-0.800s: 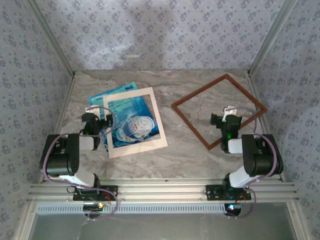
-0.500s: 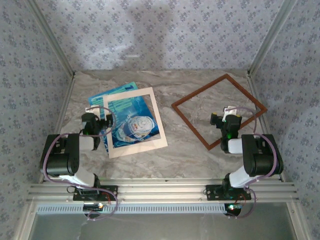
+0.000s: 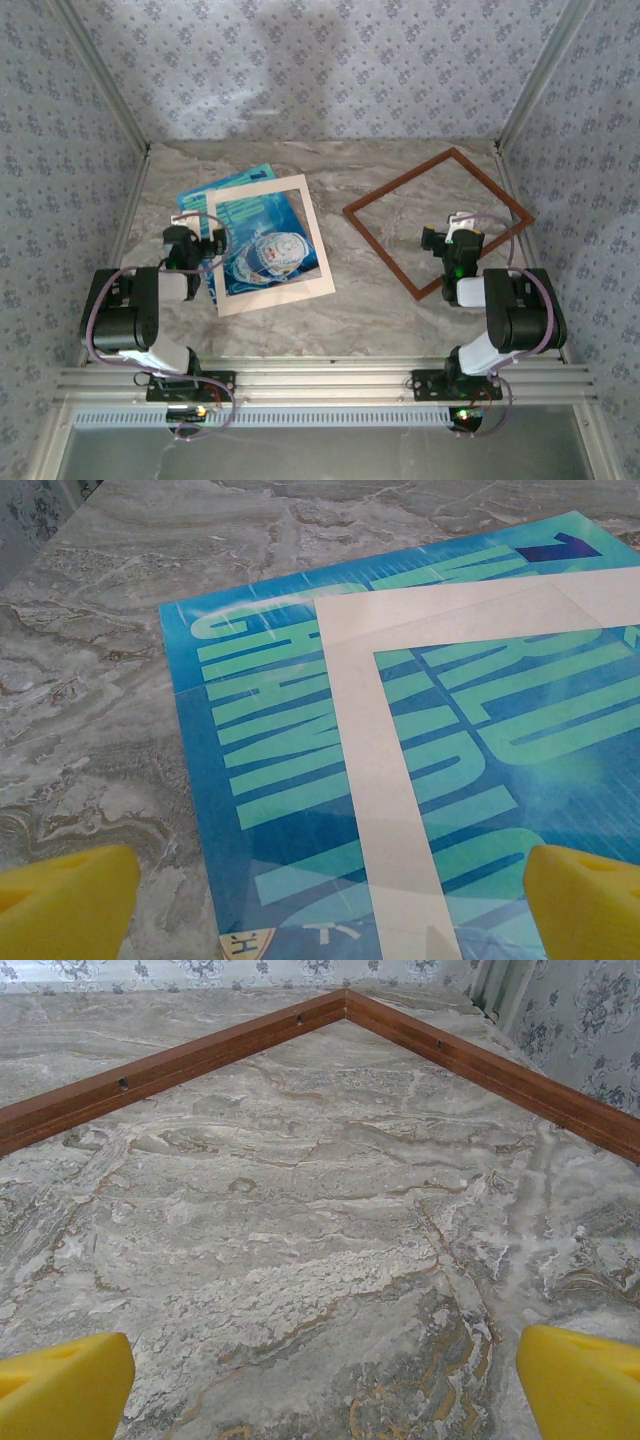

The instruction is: Put the photo into the frame

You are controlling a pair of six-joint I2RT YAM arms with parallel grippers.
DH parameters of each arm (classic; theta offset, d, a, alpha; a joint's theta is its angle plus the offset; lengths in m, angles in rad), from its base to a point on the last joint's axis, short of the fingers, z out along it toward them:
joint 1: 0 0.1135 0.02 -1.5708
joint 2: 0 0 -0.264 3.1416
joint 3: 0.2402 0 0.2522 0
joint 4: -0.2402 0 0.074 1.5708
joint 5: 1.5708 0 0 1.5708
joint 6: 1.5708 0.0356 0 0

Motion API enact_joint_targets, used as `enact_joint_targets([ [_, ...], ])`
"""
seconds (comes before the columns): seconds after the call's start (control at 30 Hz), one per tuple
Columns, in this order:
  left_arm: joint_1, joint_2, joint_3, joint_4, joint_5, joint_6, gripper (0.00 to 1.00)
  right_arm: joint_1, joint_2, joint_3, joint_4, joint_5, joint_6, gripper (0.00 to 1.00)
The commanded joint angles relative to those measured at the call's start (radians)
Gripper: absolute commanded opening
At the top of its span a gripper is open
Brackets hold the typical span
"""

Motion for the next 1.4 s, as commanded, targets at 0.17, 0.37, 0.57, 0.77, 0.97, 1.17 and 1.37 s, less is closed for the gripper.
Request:
enact_joint_targets([
  [0.17, 0.005, -0.006, 0.011, 0.035, 0.018, 0.007, 0.99, -0.007, 0.003, 0.022, -0.015, -0.013, -0.006, 1.0],
  [0.37, 0.005, -0.006, 0.01, 0.036, 0.017, 0.007, 0.98, -0.008, 0.003, 0.021, -0.015, -0.016, -0.006, 1.0],
  [0.57, 0.006, -0.007, 0.009, 0.038, 0.015, 0.007, 0.99, -0.006, 0.002, 0.022, -0.012, -0.013, -0.008, 1.0],
  [0.77, 0.001, -0.007, 0.007, 0.039, 0.009, 0.01, 0.98, -0.006, 0.002, 0.019, -0.009, -0.009, -0.009, 1.0],
  [0.97, -0.023, -0.105, 0.047, -0.112, -0.068, 0.009, 0.99, 0.047, -0.119, 0.084, -0.215, 0.103, -0.037, 1.0],
  [1.17, -0.087, -0.236, 0.135, -0.359, -0.197, -0.039, 0.99, 0.072, -0.208, 0.319, -0.773, 0.236, 0.216, 1.0],
  [1.37, -0.114, -0.242, 0.242, -0.526, -0.108, -0.221, 0.99, 0.003, -0.186, 0.495, -1.236, 0.152, 0.561, 0.97],
])
